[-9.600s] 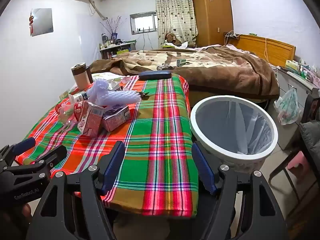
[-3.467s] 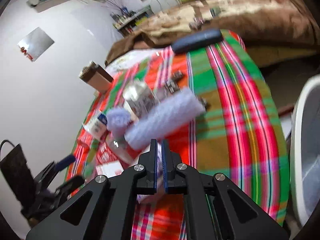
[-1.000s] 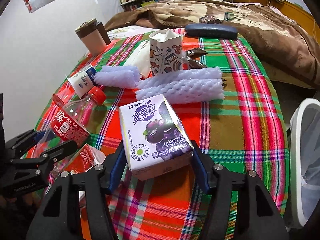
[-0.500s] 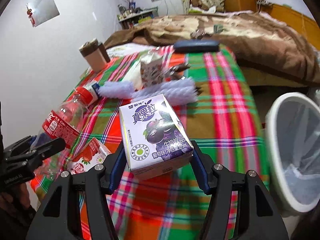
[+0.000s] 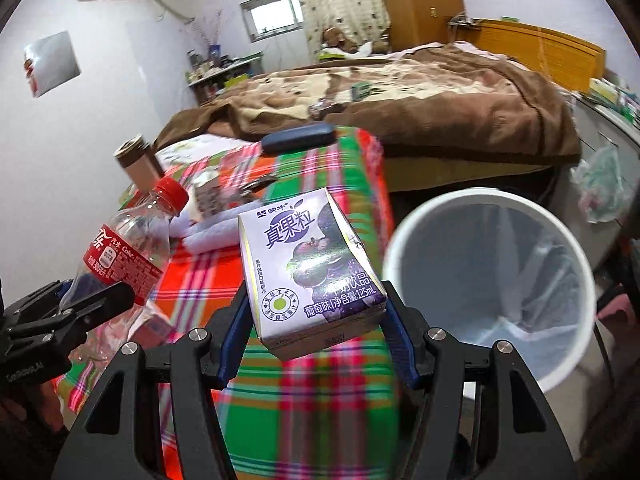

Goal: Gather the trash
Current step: 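Carry the purple carton and clear bottle over the white wastebasket with both tools, then open both tools to drop the carton and bottle into the wastebasket, then move both tools back to the table and grasp the red strawberry carton with the left tool, then grasp the white foam net with the right tool while the left holds the red carton, then carry the foam net and red carton over the wastebasket with both tools, then open both tools to drop the foam net and red carton into the wastebasket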

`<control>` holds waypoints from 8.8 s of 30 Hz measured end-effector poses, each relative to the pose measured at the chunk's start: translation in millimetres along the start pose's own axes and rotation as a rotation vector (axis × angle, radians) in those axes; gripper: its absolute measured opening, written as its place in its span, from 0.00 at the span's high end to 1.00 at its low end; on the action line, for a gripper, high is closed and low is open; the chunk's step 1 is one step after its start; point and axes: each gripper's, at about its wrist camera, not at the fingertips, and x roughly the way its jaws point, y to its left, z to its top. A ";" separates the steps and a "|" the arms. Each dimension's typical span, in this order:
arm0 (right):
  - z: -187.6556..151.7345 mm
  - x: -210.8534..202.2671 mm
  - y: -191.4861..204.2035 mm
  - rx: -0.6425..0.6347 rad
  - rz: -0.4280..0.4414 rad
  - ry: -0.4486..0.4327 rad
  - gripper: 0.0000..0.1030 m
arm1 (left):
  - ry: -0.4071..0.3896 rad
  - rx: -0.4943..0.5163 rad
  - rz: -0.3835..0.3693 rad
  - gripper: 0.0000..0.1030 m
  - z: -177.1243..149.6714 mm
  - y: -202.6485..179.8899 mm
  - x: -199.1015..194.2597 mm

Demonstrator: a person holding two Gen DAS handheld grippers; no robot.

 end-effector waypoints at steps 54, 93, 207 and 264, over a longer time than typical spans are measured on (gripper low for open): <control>1.6 -2.1 -108.2 0.116 -0.231 0.019 0.39 | 0.087 0.057 -0.129 0.38 27.5 -103.6 84.0; -2.4 41.2 43.8 -0.145 0.044 0.039 0.39 | 0.116 -0.040 0.171 0.27 -63.7 82.4 12.9; 5.3 59.1 72.9 -0.305 0.236 0.194 0.72 | 0.036 -0.127 0.171 0.47 -27.1 65.8 11.5; -4.2 23.4 -134.0 0.123 -0.286 0.127 0.60 | 0.122 0.153 -0.181 0.45 23.1 -154.5 145.7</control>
